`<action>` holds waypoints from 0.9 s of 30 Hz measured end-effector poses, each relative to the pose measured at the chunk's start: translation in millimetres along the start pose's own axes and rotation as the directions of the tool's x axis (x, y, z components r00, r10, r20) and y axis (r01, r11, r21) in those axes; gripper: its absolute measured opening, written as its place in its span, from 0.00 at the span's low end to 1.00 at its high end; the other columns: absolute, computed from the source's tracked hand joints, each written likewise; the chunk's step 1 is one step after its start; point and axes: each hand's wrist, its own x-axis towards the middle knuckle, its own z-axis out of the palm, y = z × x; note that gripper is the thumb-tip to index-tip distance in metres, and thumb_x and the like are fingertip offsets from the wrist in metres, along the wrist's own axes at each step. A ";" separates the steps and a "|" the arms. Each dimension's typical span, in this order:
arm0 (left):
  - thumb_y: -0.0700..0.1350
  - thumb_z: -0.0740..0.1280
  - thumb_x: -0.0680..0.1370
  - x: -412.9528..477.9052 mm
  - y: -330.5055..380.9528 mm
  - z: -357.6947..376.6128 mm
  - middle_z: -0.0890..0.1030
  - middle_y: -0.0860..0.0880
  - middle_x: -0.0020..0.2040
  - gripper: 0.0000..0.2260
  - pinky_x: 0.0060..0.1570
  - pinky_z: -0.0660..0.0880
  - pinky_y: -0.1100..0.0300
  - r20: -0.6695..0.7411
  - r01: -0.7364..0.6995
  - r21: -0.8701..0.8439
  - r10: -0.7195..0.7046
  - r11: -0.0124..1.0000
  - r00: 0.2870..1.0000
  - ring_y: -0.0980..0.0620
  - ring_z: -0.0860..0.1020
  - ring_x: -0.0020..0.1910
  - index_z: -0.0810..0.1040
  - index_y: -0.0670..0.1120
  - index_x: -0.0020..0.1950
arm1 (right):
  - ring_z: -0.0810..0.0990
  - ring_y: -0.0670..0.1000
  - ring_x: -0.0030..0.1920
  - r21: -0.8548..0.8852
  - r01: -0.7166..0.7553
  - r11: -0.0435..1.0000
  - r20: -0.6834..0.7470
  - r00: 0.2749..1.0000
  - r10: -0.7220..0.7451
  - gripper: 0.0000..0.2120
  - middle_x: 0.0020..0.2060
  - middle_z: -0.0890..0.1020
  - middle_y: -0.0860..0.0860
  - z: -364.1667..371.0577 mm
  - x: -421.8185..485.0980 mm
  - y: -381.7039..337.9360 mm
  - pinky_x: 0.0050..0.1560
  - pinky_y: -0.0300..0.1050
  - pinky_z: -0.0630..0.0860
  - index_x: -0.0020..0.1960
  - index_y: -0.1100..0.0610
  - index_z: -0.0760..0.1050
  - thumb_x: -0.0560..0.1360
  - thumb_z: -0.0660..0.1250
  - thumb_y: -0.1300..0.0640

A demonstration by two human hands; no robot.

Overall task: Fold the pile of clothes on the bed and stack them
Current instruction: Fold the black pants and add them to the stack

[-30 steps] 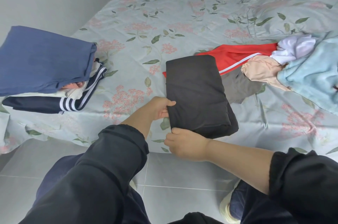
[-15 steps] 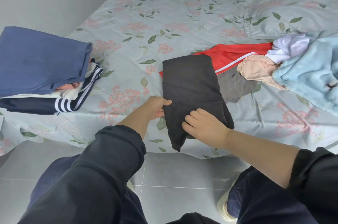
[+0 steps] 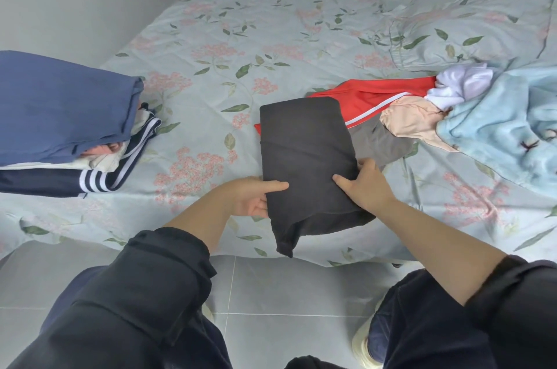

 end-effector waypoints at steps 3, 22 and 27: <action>0.50 0.72 0.74 -1.7 -7.3 8.8 0.82 0.50 0.58 0.17 0.55 0.78 0.51 0.097 0.046 0.045 -0.051 0.998 0.994 0.48 0.81 0.56 0.75 0.50 0.61 | 0.76 0.54 0.51 0.175 -0.171 0.970 0.134 0.980 0.148 0.31 0.58 0.78 0.54 -9.6 8.1 -6.3 0.51 0.48 0.73 0.64 0.60 0.70 0.69 0.71 0.42; 0.51 0.76 0.69 -59.8 135.0 12.0 0.62 0.50 0.76 0.43 0.71 0.60 0.55 -0.036 -0.189 0.959 0.755 0.210 0.655 0.47 0.59 0.74 0.56 0.52 0.77 | 0.81 0.57 0.54 0.150 0.324 0.934 0.446 0.821 -0.356 0.28 0.53 0.82 0.54 -129.9 7.9 -102.1 0.55 0.59 0.77 0.58 0.52 0.77 0.65 0.60 0.75; 0.51 0.79 0.64 -83.1 183.9 14.2 0.55 0.56 0.77 0.52 0.74 0.50 0.54 0.162 -0.252 0.964 0.572 0.080 0.804 0.56 0.46 0.77 0.47 0.58 0.78 | 0.83 0.47 0.50 -0.018 0.545 0.839 0.538 0.712 -0.451 0.27 0.49 0.85 0.46 -158.9 -2.0 -157.1 0.49 0.42 0.80 0.56 0.51 0.80 0.66 0.60 0.76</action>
